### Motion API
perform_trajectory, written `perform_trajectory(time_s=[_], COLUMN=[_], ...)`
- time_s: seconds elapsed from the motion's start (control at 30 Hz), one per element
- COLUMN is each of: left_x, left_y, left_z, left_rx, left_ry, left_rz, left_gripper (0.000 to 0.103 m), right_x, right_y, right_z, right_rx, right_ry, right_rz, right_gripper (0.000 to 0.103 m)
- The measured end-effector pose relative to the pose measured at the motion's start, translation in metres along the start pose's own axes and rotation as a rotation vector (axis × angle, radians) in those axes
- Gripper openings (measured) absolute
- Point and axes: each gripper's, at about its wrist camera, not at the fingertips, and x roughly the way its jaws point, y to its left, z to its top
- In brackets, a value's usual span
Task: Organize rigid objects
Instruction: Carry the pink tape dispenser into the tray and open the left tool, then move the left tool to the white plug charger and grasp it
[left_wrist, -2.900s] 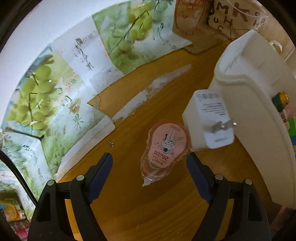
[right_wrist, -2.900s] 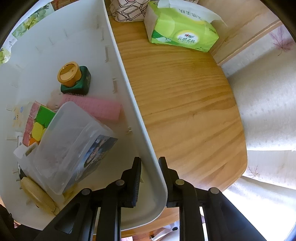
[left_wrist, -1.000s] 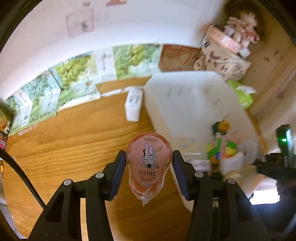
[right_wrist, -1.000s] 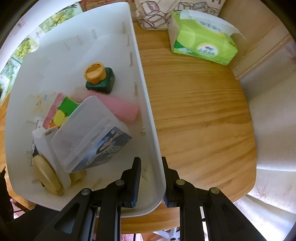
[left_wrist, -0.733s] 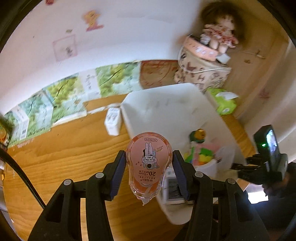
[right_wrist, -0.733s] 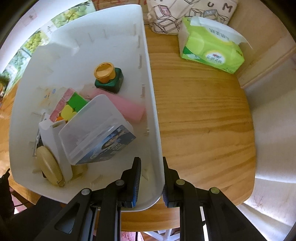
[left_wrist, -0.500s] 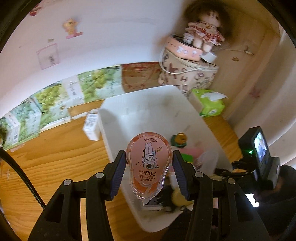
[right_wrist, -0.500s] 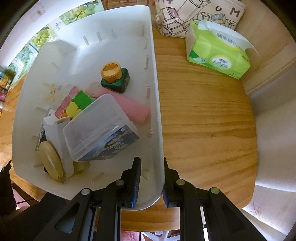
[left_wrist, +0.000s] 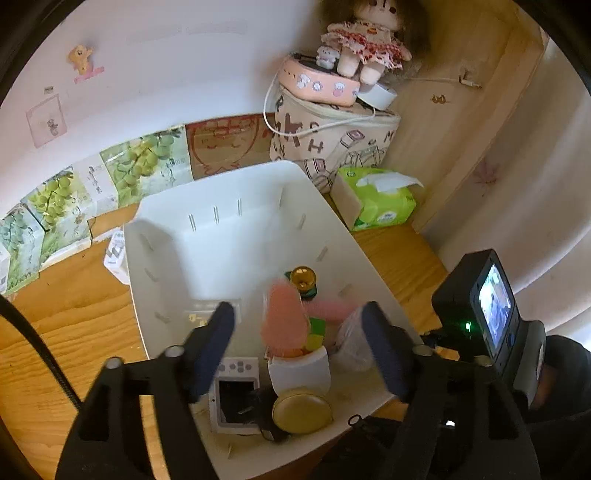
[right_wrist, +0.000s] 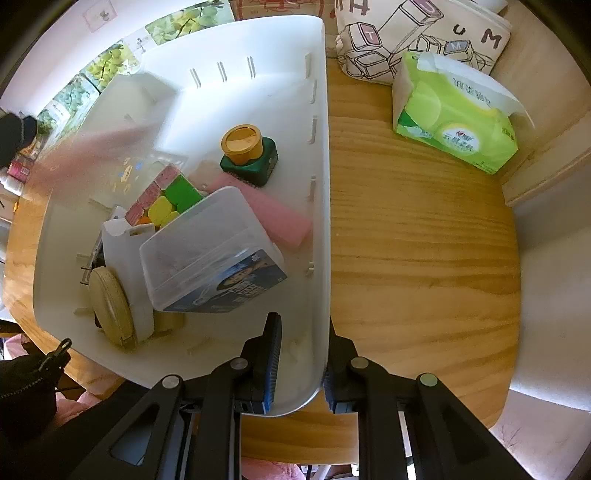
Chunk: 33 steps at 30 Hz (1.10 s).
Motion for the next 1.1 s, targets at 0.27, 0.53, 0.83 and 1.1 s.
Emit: perform_trajectory(time_s=[0.27,0.53,0.83,1.1], left_x=[-0.001,-0.005,-0.002,0.010], left_y=[0.024,0.077,0.135,0.174], left_z=[0.003,0.004,0.000,-0.006], left_rx=[-0.045,-0.114,-0.175,-0.231], left_ry=[-0.002,0.009,0.054,0.120], left_rz=[0.043,0.119,0.181,0.199], left_gripper=[0.077,0.077,0.077,0.077], right_x=[0.005,0.008,0.008,0.008], right_y=[0.003,-0.003,-0.008,0.000], right_z=[0.003,0.011,0.022,0.028], right_rx=[0.014,0.098,0.185,0.225], right_ry=[0.012,0.013,0.015,0.024], right_rz=[-0.015,-0.046,-0.093,-0.140], right_gripper=[0.020,0.019,0.019,0.016])
